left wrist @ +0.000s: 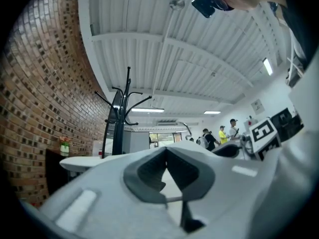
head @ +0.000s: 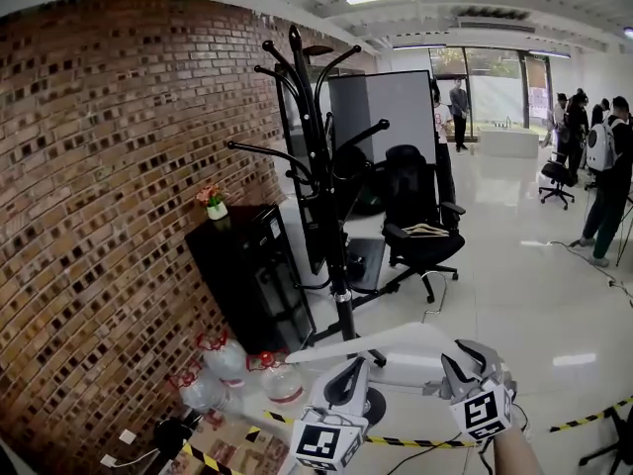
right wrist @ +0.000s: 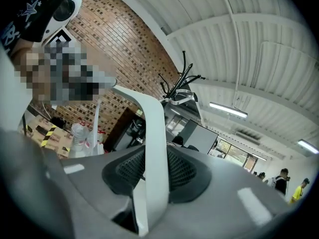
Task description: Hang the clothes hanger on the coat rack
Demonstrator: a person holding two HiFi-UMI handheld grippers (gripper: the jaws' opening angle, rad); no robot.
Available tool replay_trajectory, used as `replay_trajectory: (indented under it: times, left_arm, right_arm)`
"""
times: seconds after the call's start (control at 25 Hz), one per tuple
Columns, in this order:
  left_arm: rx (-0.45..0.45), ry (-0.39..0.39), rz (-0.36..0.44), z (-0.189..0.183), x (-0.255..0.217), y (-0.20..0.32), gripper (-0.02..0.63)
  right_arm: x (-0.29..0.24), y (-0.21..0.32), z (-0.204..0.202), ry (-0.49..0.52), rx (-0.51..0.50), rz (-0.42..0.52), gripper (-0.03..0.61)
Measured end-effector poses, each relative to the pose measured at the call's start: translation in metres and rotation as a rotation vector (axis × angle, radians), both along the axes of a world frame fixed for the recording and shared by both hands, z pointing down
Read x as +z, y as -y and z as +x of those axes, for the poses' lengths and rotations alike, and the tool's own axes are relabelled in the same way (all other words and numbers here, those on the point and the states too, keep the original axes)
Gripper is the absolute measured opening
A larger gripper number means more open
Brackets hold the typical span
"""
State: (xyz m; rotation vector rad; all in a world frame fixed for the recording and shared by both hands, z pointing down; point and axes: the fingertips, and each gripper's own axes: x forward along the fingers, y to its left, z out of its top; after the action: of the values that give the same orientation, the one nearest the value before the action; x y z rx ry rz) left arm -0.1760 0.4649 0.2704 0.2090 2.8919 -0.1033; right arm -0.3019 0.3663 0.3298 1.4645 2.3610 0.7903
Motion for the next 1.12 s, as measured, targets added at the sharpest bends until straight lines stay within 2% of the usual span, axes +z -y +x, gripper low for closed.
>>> replay_trajectory:
  times: [0.16,0.56,0.88,1.12]
  left_arm:
    - [-0.033,0.014,0.012,0.009,-0.008,-0.016,0.005]
    - [-0.101,-0.038,0.061,0.026,0.018,-0.040,0.005]
    - [-0.162,-0.037,0.047,0.023,0.015,-0.052,0.005]
    - [-0.203,-0.028,0.022,0.001,-0.002,-0.060,0.005]
  right_arm:
    - [-0.005,-0.024,0.010,0.040,-0.024,0.025,0.121]
    - [0.025,-0.058,0.035,0.020,-0.108,0.088,0.121]
    - [0.015,-0.080,0.024,0.021,-0.161,0.068,0.121]
    - [-0.006,-0.101,0.000,0.035,-0.203,0.044,0.121]
